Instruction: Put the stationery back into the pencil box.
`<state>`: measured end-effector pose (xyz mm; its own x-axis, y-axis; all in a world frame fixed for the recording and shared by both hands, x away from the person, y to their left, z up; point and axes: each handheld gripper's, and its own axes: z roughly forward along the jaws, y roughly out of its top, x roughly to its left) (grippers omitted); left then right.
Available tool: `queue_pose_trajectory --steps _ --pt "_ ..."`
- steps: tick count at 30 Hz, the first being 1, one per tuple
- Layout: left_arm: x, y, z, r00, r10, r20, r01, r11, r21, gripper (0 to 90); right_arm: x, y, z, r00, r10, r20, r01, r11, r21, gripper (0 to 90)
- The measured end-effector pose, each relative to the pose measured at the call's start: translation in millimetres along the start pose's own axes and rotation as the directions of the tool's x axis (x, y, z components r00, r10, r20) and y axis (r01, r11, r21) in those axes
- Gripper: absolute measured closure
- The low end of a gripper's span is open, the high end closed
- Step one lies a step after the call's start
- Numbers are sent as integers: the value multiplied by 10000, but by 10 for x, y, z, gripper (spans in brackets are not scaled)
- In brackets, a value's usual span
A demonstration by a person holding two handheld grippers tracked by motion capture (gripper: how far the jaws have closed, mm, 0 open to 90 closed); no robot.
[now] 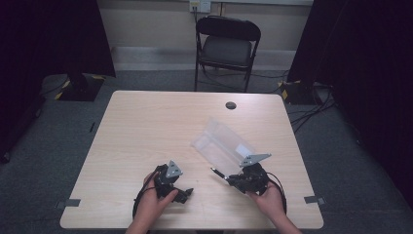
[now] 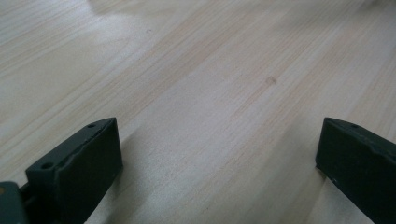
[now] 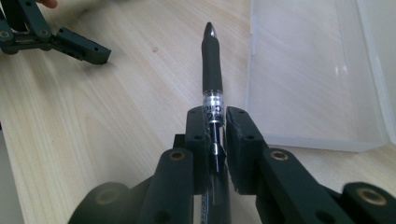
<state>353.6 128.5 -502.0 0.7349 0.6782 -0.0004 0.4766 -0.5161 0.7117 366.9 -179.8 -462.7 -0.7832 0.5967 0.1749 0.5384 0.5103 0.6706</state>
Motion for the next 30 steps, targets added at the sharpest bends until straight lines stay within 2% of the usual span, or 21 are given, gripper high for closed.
queue_pose_trajectory --steps 15,18,30 --pt "0 0 0 10000 0 1 0 10000 3 0 -72 105 -58 9999 144 -39 -144 9999 70 797" --pt "0 0 0 10000 -3 -2 3 10000 2 0 -86 134 -79 9999 133 46 -133 9999 -7 796" --pt "0 0 0 10000 -2 0 2 10000 5 0 -144 236 -124 9997 231 -93 -232 9996 -137 797"
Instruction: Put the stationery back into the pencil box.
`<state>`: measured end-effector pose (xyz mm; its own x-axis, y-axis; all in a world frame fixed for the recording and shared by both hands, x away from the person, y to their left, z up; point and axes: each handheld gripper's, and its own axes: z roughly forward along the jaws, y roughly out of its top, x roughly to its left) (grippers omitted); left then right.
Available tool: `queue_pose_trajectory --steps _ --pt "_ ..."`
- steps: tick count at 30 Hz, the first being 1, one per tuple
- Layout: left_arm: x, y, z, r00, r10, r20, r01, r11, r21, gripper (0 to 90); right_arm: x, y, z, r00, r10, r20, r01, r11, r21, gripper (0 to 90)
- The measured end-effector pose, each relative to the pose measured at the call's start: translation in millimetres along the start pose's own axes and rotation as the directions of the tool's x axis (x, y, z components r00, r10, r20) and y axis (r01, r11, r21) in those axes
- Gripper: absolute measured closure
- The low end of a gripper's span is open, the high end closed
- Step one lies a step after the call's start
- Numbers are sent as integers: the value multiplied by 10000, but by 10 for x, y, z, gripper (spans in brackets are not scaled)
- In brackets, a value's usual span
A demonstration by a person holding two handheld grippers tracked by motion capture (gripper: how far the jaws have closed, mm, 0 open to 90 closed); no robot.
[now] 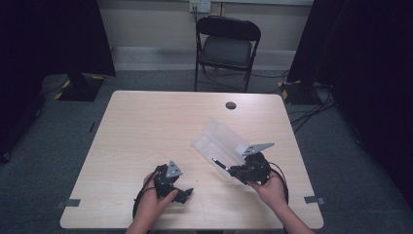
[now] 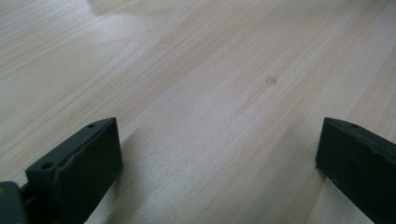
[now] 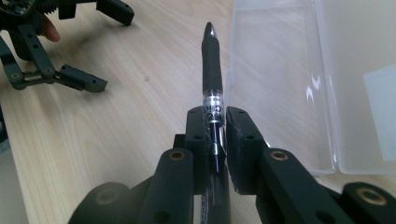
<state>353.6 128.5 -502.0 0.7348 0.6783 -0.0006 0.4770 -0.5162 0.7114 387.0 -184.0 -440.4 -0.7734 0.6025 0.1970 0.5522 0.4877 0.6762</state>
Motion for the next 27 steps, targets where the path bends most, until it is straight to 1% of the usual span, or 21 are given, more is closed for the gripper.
queue_pose_trajectory --steps 5,6,14,16,20,23,25,27 --pt "1 0 0 10000 10 -3 -10 10000 3 0 -27 38 -12 9999 21 114 -21 10000 55 797" --pt "0 0 0 10000 0 0 0 10000 -1 0 -36 47 -10 10000 -26 73 25 10000 5 797" --pt "0 0 0 10000 2 -1 -2 10000 -2 0 -73 105 -18 9999 61 116 -61 10000 7 797" --pt "0 0 0 10000 2 0 -2 10000 -1 0 -78 124 -24 9998 48 186 -49 10000 60 797" --pt "0 0 0 10000 7 0 -7 10000 2 0 -103 155 -34 9998 66 181 -66 10000 -12 797" --pt "0 0 0 10000 -1 -2 1 10000 -3 0 -113 174 -38 9995 26 304 -26 10000 -12 797" --pt "0 0 0 10000 -5 0 5 10000 -4 0 -119 186 -40 9992 87 399 -88 10000 9 797" --pt "0 0 0 10000 -1 1 1 10000 -2 0 -130 198 -36 9993 51 378 -51 10000 -2 797"
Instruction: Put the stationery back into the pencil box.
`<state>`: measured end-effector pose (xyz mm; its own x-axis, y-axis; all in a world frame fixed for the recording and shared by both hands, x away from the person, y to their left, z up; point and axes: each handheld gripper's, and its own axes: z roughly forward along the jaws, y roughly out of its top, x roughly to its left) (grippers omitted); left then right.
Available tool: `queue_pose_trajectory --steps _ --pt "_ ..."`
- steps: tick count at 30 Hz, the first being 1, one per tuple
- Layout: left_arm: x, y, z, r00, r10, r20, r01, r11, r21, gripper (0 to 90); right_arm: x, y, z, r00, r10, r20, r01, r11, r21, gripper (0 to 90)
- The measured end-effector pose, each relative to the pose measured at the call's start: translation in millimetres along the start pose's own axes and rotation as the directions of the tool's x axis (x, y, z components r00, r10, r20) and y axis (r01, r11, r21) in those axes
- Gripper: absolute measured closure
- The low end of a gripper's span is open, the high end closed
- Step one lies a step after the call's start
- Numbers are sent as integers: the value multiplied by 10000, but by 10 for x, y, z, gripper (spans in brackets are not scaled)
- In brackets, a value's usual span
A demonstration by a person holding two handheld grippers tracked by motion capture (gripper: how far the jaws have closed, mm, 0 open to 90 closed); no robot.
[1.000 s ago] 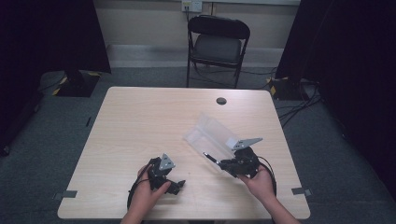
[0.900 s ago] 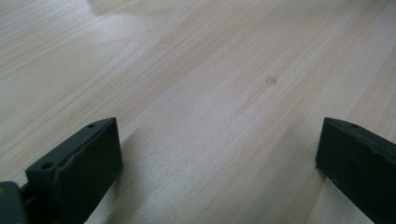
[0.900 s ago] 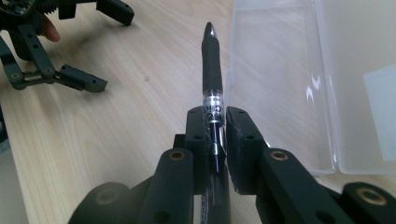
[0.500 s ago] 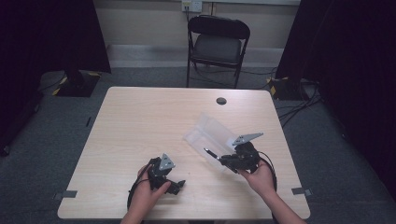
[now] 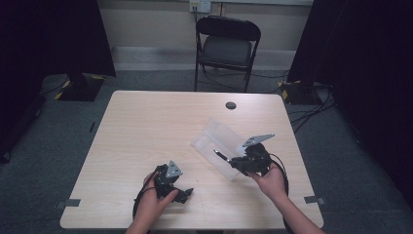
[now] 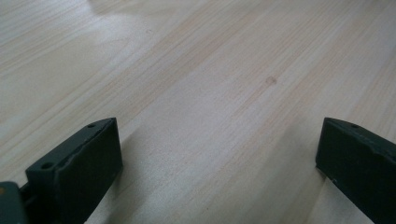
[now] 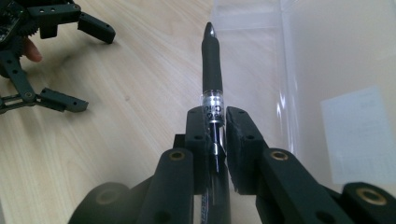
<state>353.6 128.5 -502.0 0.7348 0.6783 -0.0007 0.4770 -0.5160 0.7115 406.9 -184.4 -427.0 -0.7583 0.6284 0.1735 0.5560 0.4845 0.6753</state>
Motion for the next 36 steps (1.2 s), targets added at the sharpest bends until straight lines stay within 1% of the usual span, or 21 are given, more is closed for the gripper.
queue_pose_trajectory --steps 2,5,10,12,15,17,26,27,29,32,34,36 --pt "0 0 0 10000 -5 -3 5 10000 -4 0 -14 14 7 10000 77 -12 -77 10000 -40 797" --pt "0 0 0 10000 -1 1 1 10000 -1 0 -22 44 25 9999 42 150 -42 10000 23 796" --pt "0 0 0 10000 -2 -1 2 10000 -2 0 -26 94 53 9997 -38 233 37 10000 62 797" --pt "0 0 0 10000 -1 1 1 10000 0 0 -29 109 59 9996 71 291 -73 10000 60 797" --pt "0 0 0 10000 -5 0 5 10000 -3 0 -42 122 76 9995 46 319 -47 10000 1 796" --pt "0 0 0 10000 -3 0 3 10000 -1 0 -52 128 88 9992 151 384 -150 9999 -14 796" --pt "-1 0 0 10000 -9 -2 9 10000 -5 0 -76 164 143 9979 169 618 -165 9998 -59 796" --pt "0 0 0 10000 -7 0 7 10000 -4 0 -80 171 150 9983 202 538 -200 9998 -60 796" --pt "0 0 0 10000 -4 -1 4 10000 -2 0 -87 185 165 9982 251 544 -249 9997 -29 796" --pt "0 0 0 10000 -2 -1 2 10000 -1 0 -92 204 183 9980 226 593 -227 9997 7 796" --pt "0 0 0 10000 3 -2 -3 10000 -2 0 -98 219 185 9976 298 624 -300 9995 13 796" --pt "0 0 0 10000 -6 -1 6 10000 -7 0 -108 228 190 9973 246 694 -243 9997 -52 796"
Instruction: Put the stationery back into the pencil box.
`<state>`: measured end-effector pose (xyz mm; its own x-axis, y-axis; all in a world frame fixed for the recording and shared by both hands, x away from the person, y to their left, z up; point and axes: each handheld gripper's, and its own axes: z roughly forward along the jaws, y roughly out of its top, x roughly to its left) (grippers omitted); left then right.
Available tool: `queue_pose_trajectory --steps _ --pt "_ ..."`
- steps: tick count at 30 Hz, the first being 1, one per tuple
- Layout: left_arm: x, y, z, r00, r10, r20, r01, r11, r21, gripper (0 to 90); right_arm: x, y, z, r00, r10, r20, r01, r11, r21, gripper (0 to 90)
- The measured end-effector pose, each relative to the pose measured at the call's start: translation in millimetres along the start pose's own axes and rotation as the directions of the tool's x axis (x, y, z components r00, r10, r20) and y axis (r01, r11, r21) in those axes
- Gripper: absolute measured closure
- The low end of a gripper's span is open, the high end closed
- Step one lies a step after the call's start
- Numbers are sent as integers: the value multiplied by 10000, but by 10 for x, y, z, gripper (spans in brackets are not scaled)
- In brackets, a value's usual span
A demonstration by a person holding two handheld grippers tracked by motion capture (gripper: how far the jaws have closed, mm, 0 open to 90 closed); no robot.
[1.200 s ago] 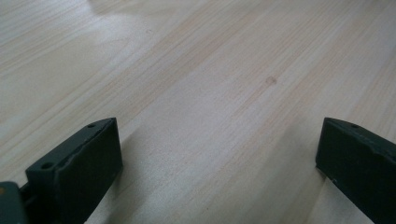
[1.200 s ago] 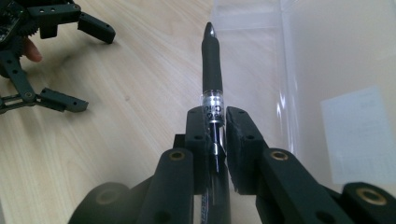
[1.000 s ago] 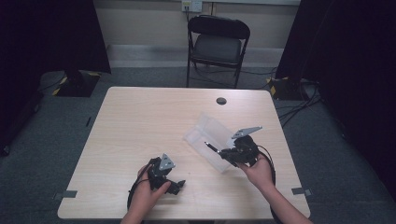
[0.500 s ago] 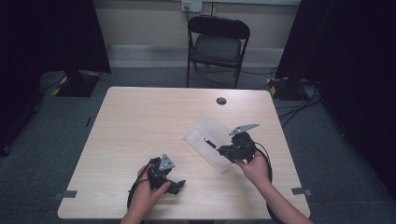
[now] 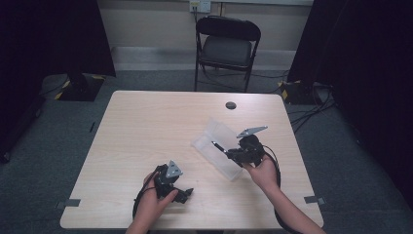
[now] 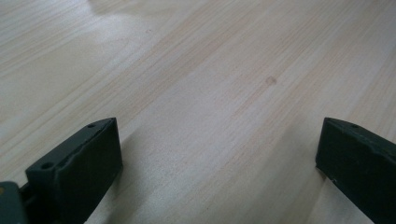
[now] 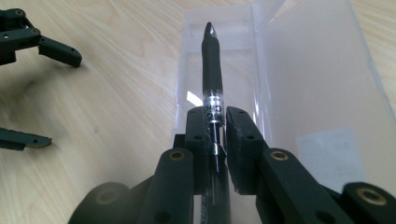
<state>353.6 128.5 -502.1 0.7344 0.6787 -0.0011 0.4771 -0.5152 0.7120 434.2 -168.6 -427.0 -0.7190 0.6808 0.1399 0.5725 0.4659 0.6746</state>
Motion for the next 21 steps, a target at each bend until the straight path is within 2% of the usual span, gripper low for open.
queue_pose_trajectory --steps 7,21 --pt "0 0 0 10000 4 -2 -4 10000 4 0 -12 7 36 9998 197 83 -198 9998 25 796" --pt "0 0 0 10000 7 -2 -7 10000 5 0 1 45 137 9994 168 319 -167 9999 -27 796"
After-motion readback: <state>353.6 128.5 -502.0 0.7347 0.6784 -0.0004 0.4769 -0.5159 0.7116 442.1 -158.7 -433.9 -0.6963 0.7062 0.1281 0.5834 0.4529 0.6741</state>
